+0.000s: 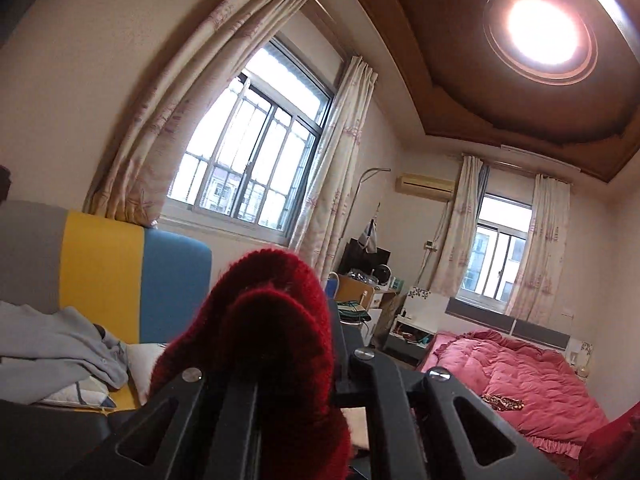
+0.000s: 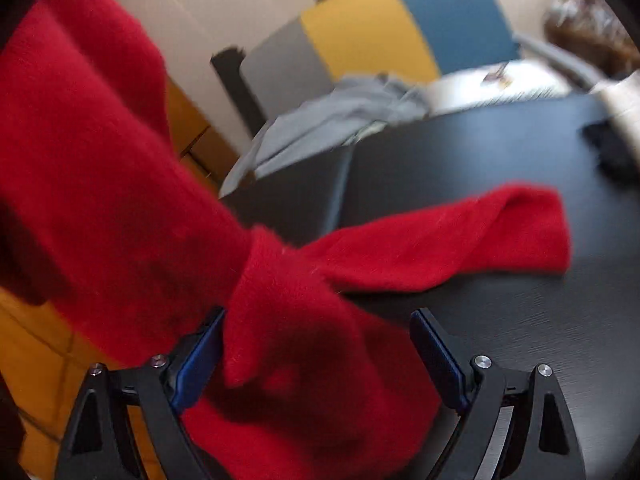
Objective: Fold clothes
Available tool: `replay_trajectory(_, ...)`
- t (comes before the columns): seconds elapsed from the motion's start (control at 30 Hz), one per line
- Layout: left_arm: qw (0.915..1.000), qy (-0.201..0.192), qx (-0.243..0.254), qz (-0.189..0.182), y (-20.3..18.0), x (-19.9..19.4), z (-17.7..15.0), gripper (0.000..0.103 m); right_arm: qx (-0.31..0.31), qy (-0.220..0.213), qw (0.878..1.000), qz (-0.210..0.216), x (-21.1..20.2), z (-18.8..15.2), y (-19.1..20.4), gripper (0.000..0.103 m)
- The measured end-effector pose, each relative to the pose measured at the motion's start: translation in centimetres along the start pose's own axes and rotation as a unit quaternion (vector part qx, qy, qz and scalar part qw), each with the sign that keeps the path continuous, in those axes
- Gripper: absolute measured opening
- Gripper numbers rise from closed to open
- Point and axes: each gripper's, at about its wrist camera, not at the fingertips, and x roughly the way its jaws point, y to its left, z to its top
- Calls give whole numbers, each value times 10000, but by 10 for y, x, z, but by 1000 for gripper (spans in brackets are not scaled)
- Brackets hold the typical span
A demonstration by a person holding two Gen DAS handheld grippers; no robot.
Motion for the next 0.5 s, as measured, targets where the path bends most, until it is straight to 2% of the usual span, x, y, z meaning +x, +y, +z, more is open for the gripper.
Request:
replay_trajectory(0.1, 9994, -109, 246, 217, -6, -21, 13, 7, -76, 37, 9998, 184, 1, 1, 21, 87)
replay_trajectory(0.17, 9987, -175, 336, 330, -8, -32, 22, 6, -306, -267, 9991, 120, -18, 8, 33, 87)
replay_trajectory(0.27, 9990, -270, 253, 267, -8, -41, 38, 6, -657, -715, 9952, 82, -49, 18, 52, 87)
replay_trajectory(0.33, 9976, -362, 475, 345, -14, -42, 46, 7, -922, -646, 9936, -111, -49, 29, 63, 87)
replay_trajectory(0.37, 9966, -409, 600, 396, -17, -43, 49, 7, -1100, -409, 9925, -344, -38, 35, 65, 85)
replay_trajectory(0.4, 9951, -422, 709, 538, -16, -43, 47, 7, -1158, -292, 9917, -473, -30, 36, 63, 63)
replay_trajectory(0.47, 9927, -333, 777, 863, -6, -42, 36, 12, -842, -194, 9937, -714, -14, 38, 42, 37)
replay_trajectory(0.5, 9916, -37, 570, 1158, 10, -38, 21, 15, -558, -115, 9946, -865, -5, 37, 26, 38)
